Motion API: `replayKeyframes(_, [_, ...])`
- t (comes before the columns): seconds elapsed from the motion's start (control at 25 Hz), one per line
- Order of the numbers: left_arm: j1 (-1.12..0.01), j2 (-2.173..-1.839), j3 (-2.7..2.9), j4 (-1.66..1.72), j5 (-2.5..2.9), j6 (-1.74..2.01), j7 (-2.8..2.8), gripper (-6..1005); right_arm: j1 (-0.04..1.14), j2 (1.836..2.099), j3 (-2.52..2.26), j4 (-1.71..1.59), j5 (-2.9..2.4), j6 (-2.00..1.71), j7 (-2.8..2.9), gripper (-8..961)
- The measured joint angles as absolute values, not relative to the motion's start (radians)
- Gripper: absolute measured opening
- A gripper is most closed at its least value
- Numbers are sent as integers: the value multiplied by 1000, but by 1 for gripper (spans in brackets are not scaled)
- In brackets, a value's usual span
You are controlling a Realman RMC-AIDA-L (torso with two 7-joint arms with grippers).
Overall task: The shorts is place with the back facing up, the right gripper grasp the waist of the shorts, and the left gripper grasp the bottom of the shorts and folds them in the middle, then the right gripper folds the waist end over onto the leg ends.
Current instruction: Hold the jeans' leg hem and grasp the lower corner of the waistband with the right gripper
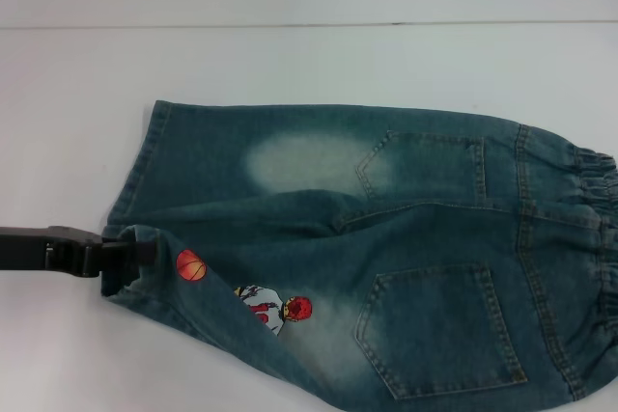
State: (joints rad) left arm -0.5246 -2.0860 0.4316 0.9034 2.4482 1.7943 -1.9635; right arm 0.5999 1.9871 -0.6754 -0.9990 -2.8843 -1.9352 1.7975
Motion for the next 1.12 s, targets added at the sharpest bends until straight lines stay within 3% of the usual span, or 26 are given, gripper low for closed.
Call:
replayKeyframes(0.56, [-518, -2088, 432, 903, 2448, 1795, -1963, 46, 604, 1990, -680, -1025, -2839, -1939, 1783, 868])
replayKeyframes(0.8, [-518, -2088, 431, 903, 2448, 1795, -1960, 50, 597, 1991, -680, -1025, -2838, -1936, 1779, 663])
replayKeyframes(1.0, [-517, -2088, 429, 902, 2448, 1795, -1958, 53, 595, 1991, -675, -1025, -2838, -1935, 1777, 408])
replayKeyframes(1.12, [-517, -2088, 427, 902, 2448, 1795, -1957, 54, 595, 1991, -674, -1024, -2838, -1933, 1775, 194])
